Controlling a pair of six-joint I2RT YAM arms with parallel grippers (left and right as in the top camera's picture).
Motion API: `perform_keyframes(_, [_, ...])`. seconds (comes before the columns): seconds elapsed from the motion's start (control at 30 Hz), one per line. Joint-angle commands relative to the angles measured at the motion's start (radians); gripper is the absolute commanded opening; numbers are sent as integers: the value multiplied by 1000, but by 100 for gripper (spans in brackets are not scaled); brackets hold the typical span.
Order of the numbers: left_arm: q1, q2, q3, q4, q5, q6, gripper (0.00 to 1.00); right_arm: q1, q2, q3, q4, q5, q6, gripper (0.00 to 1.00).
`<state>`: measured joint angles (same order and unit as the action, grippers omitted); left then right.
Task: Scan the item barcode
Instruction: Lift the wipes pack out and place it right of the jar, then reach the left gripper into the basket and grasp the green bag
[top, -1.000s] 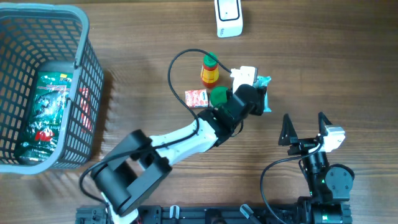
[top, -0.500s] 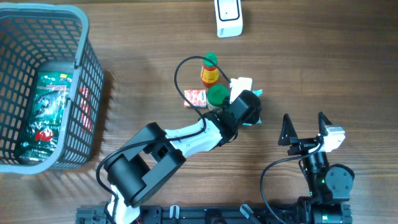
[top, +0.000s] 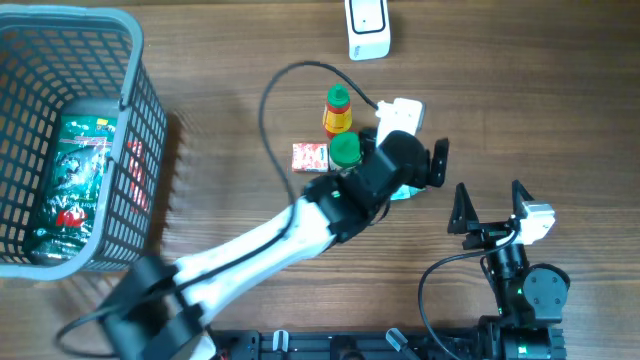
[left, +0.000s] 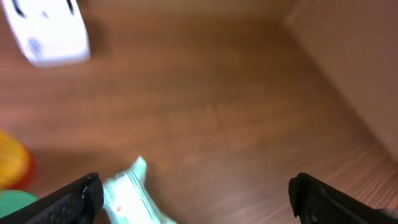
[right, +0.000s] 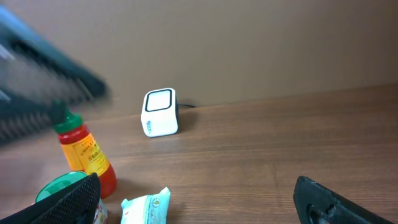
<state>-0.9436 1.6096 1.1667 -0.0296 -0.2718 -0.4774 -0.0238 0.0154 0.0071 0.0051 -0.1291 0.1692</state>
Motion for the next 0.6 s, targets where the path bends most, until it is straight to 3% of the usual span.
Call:
perform_keyframes(0.0, [13,-144,20,-48,-206,101,100,4,-8,-2,5,6,-10,100])
perform_keyframes(0.13, [89,-288,20,-117,-345,112,100,4,-8,-2,4,6,-10,100])
perform_keyframes(0.23, [196,-388,20,-156,-358,111,100,4,-8,-2,5,6,-10,100])
perform_keyframes(0.57, [742,-627,20,-244,-325,111,100,4,-8,-2,4,6,-10,100])
